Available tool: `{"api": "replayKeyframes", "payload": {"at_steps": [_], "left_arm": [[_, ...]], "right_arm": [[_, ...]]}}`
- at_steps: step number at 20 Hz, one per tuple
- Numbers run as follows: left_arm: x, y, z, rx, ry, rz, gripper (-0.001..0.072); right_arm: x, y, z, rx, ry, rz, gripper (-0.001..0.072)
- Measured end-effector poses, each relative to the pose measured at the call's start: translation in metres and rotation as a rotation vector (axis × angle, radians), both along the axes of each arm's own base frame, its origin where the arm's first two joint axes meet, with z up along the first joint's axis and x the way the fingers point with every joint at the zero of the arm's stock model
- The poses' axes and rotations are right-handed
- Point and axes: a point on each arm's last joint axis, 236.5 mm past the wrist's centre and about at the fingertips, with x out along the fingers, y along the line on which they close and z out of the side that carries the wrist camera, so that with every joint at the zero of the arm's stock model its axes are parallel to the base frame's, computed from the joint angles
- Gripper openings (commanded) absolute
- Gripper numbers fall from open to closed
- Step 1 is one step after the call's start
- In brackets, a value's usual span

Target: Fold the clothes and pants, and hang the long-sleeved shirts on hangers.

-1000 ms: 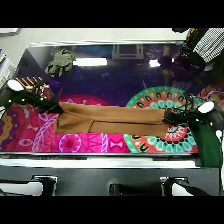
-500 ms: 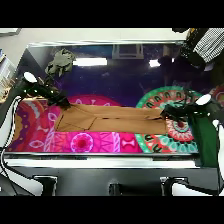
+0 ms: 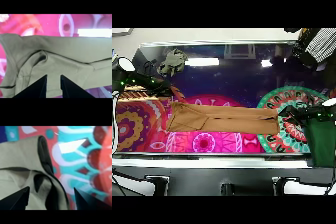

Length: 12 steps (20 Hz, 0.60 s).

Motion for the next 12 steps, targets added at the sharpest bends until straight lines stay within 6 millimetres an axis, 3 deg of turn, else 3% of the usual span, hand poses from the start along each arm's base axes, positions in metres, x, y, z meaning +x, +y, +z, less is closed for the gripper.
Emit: {"api": "replayKeyframes", "payload": {"at_steps": [7, 10, 12], "left_arm": [[0.0, 0.002, 0.01, 0.008, -0.016, 0.019, 0.0209], [0.0, 0.002, 0.011, 0.008, -0.018, 0.02, 0.0208], [0.0, 0.004, 0.01, 0.015, -0.018, 0.02, 0.02]], "right_arm": [[0.009, 0.026, -0.015, 0.089, -0.003, 0.023, 0.0624], [0.006, 0.043, -0.022, 0.1, 0.021, 0.046, 0.0501], [0.0, 0.05, -0.028, 0.091, 0.045, 0.067, 0.0323]]}}
